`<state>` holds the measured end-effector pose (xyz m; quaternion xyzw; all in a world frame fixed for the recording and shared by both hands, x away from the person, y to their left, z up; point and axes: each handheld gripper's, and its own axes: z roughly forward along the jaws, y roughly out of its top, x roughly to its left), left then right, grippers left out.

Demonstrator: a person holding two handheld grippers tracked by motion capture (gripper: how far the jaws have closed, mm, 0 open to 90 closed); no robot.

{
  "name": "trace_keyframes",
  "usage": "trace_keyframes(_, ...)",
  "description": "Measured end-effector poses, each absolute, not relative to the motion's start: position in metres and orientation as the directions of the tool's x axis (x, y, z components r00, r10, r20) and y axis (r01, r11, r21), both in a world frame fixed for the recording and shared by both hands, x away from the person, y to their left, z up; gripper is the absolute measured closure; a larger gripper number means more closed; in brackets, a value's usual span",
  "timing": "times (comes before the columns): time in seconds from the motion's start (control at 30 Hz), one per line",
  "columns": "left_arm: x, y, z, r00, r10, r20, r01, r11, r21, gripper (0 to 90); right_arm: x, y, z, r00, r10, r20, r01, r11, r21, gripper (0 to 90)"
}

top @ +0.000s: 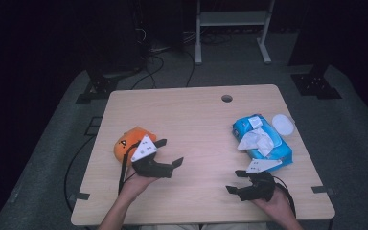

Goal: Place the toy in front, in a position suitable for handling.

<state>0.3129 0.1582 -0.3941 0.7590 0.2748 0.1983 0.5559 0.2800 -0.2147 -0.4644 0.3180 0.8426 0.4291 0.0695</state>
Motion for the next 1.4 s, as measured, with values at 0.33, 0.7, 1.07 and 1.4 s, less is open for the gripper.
trace_keyframes(0.33,0.32,0.201,-0.378,0.686,0.727,-0.022,0.186,-0.146,0.972,10.7,0.282,-0.217,-0.466,-0.784,0.598,0.165,0.484,0.424,0.766,26.7)
trace_keyframes(0.7,0.327,0.248,-0.379,0.569,0.822,-0.03,0.195,-0.1,0.976,9.8,0.282,-0.215,-0.467,-0.785,0.597,0.166,0.486,0.427,0.762,26.7)
trace_keyframes(1.07,0.341,0.281,-0.404,0.476,0.875,-0.086,0.28,-0.058,0.958,9.9,0.28,-0.215,-0.467,-0.788,0.594,0.162,0.482,0.432,0.762,26.7)
trace_keyframes(1.4,0.35,0.281,-0.431,0.455,0.883,-0.114,0.373,-0.072,0.925,9.9,0.28,-0.214,-0.466,-0.793,0.589,0.157,0.477,0.439,0.761,26.7)
